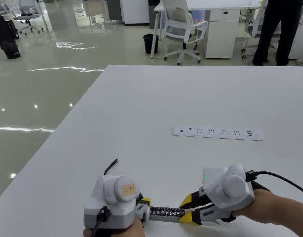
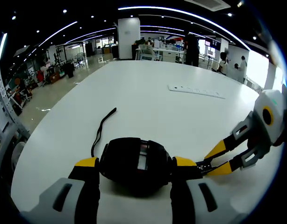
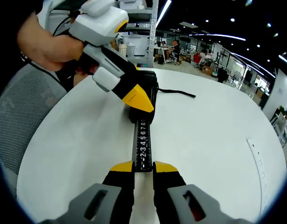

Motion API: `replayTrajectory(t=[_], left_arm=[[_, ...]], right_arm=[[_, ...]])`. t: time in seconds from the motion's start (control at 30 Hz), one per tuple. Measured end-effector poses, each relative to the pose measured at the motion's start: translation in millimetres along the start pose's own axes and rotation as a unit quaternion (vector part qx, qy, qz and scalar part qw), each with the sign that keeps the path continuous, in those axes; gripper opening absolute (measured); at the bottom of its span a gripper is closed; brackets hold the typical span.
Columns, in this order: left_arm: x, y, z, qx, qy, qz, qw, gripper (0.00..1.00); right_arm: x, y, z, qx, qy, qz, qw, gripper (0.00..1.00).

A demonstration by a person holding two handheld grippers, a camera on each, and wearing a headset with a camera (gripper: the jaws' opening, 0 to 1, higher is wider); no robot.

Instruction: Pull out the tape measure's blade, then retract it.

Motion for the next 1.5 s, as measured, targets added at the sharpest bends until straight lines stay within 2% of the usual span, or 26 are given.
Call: replayTrajectory(t=[1.5], left_arm=[[-7.7,-0.4,0.3,-0.001,0.014,0.005,0.9999,0.57]], right_arm=[[1.3,-17.1,-17.7,0.007,0.010,-0.005,0.9999,0.14]])
Point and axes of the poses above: the centre of the closed fingertips' face, and the gripper's own axes: y roughly backward along the fingers, x roughly to its right, z roughly out of its underside, the point moved 9 cm from there along y, roughly backward along the fingers, and after that the axes turned 2 degrees about x, right-handed, at the moved point
